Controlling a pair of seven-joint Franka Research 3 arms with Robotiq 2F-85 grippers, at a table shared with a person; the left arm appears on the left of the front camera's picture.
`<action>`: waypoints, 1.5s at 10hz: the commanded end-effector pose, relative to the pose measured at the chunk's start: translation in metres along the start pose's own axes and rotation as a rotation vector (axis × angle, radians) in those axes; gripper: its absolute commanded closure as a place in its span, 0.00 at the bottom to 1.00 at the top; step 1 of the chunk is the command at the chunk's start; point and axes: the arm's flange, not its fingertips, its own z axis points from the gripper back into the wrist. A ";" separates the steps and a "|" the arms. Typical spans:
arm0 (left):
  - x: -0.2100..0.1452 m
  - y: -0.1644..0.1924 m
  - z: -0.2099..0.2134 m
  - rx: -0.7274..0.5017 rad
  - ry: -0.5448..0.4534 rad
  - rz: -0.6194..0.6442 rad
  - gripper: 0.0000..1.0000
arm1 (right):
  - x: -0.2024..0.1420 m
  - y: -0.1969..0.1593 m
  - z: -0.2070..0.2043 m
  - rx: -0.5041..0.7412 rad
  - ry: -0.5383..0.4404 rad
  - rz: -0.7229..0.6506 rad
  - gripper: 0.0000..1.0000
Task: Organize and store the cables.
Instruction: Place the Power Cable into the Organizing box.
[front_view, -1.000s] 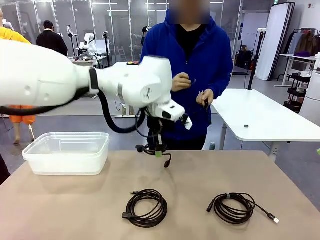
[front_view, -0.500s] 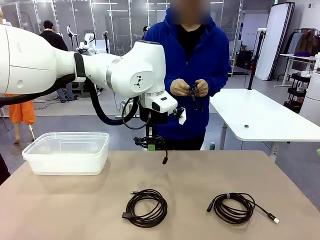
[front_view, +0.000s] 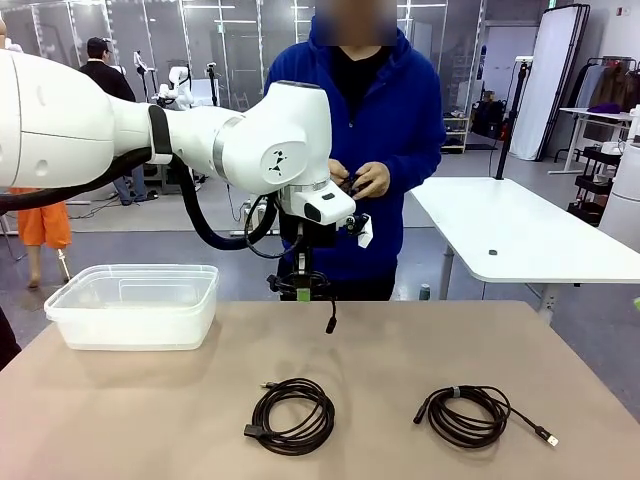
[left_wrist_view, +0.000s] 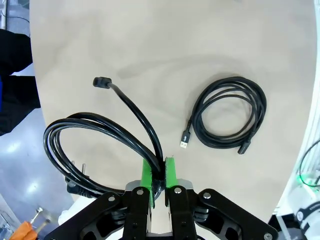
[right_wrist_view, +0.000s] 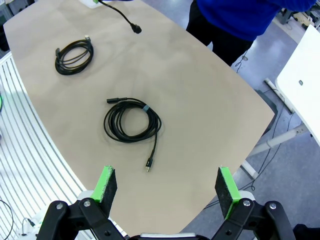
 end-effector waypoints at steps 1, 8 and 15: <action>-0.020 0.005 0.019 0.038 -0.012 -0.075 0.88 | -0.002 0.000 0.001 0.005 -0.004 0.014 0.00; -0.215 0.013 0.070 0.316 -0.108 -0.284 0.88 | -0.002 0.000 0.001 0.005 -0.004 0.014 0.00; -0.381 0.017 0.038 0.248 -0.100 0.091 0.88 | -0.002 0.000 0.001 0.005 -0.004 0.014 0.00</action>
